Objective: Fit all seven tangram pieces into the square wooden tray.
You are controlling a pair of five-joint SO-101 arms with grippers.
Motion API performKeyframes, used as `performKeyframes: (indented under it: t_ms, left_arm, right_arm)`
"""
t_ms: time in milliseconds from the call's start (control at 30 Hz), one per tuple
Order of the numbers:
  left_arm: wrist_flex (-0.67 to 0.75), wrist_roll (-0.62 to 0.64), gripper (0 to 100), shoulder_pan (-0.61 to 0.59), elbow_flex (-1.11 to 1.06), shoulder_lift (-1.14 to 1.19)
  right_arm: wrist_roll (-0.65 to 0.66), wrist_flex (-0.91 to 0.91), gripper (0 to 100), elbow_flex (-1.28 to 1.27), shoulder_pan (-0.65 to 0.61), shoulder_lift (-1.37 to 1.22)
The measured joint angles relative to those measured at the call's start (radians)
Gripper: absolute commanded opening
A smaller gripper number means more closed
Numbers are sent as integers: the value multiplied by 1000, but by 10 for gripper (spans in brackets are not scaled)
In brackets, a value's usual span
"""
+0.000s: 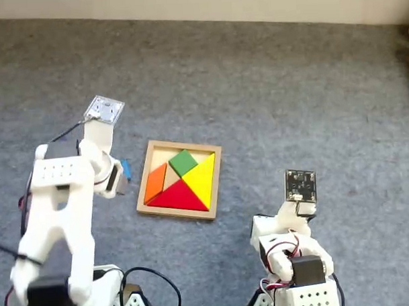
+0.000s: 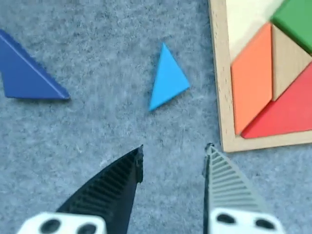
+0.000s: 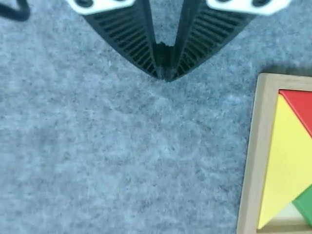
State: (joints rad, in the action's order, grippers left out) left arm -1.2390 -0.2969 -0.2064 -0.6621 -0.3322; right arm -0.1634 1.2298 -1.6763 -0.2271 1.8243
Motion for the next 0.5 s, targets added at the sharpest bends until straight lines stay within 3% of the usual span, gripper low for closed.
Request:
performKeyframes:
  t_ms: [500]
  left_arm:
    - [86, 0, 231, 15, 249, 437]
  right_arm:
    - [0, 0, 4, 0, 0, 0]
